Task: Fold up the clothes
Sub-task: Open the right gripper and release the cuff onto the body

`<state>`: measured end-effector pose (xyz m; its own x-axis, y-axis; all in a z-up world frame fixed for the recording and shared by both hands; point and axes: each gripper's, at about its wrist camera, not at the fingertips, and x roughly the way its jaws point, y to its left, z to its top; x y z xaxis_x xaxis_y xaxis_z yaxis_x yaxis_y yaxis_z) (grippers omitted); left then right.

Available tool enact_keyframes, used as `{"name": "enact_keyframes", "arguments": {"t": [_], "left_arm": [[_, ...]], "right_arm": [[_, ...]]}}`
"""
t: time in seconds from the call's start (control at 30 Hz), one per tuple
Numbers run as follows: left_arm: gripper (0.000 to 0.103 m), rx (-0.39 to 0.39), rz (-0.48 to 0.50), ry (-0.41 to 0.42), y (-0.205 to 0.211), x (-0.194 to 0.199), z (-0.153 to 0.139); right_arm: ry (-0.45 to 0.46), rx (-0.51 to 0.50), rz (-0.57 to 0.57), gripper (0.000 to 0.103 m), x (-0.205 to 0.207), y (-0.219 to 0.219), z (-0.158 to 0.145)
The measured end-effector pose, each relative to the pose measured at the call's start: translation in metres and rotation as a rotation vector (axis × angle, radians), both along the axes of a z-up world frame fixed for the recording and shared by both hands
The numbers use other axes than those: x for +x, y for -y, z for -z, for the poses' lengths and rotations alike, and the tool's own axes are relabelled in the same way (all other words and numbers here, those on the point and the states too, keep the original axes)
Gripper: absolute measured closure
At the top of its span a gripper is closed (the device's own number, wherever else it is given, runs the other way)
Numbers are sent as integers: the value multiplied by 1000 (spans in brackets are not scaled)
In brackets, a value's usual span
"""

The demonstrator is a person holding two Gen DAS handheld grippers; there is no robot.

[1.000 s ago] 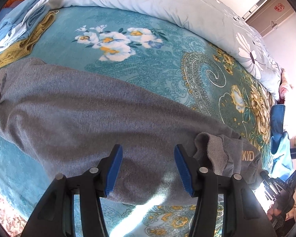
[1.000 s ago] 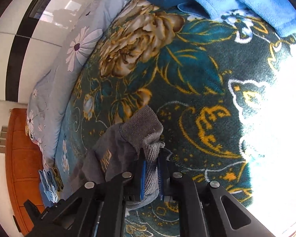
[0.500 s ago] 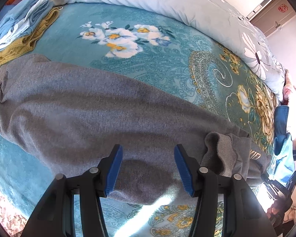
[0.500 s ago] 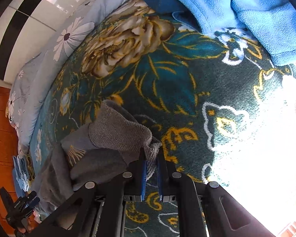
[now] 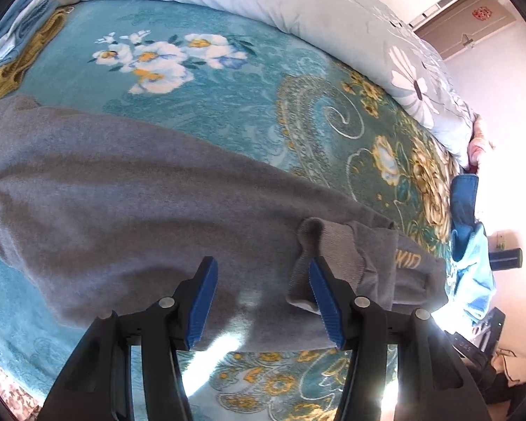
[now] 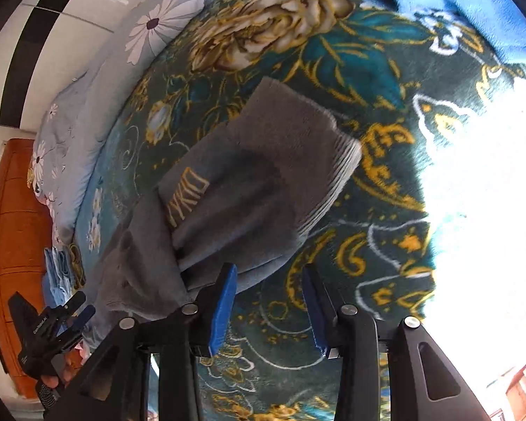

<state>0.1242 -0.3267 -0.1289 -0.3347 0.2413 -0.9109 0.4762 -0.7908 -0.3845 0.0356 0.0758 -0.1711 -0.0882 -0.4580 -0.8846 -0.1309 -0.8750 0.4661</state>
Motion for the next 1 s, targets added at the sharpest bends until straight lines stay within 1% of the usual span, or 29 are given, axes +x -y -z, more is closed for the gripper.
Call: {"name": "enact_keyframes", "arguments": {"t": [0.07,0.17,0.2,0.23,0.27,0.4,0.53,0.57,0.6,0.63,0.67,0.73,0.77,0.8,0.83,0.87,0.9,1.0], "left_arm": [[47,6,42,3,-14,-7,1],[47,10,75,-4,-24,-11,0],[47,11,78,-4,-24,-11,1],[47,10,76,-1,-23,-10,1],[47,7,70,2,-20,-9,2],[47,-7,28,16,-1,-3,4],[47,-31,-18,22,28,2,2],[47,-36,-29,24,35,5,1],[47,-40,-40,25,42,8,0],[47,-45,-51,26,49,10,0],[47,-50,-61,27,56,12,-1],[47,-62,-82,29,68,19,-2],[47,-68,-92,32,73,23,-1],[47,-75,-102,36,78,27,-1],[47,-81,-114,41,83,31,0],[47,-84,-132,45,88,35,0],[47,-86,-152,49,93,39,1],[47,-58,-195,51,105,48,1]], "right_arm": [[12,-3,10,61,0,11,10],[25,-3,58,61,-3,12,16],[24,-6,63,65,-4,11,16],[23,-5,65,86,-4,9,16],[19,12,52,98,-4,8,14],[20,57,13,99,-2,7,13],[36,78,12,98,-2,10,16],[33,85,2,95,-3,13,13],[27,102,-11,93,-2,16,9],[19,119,-25,88,-1,19,3],[4,139,-40,86,0,22,-5],[-54,207,-97,86,6,30,-27],[-100,247,-155,85,9,39,-40],[-146,280,-215,77,13,49,-52],[-186,288,-278,57,16,64,-61],[-222,289,-342,47,20,80,-68],[-247,268,-408,36,23,98,-72],[-322,233,-570,36,28,159,-70]]}}
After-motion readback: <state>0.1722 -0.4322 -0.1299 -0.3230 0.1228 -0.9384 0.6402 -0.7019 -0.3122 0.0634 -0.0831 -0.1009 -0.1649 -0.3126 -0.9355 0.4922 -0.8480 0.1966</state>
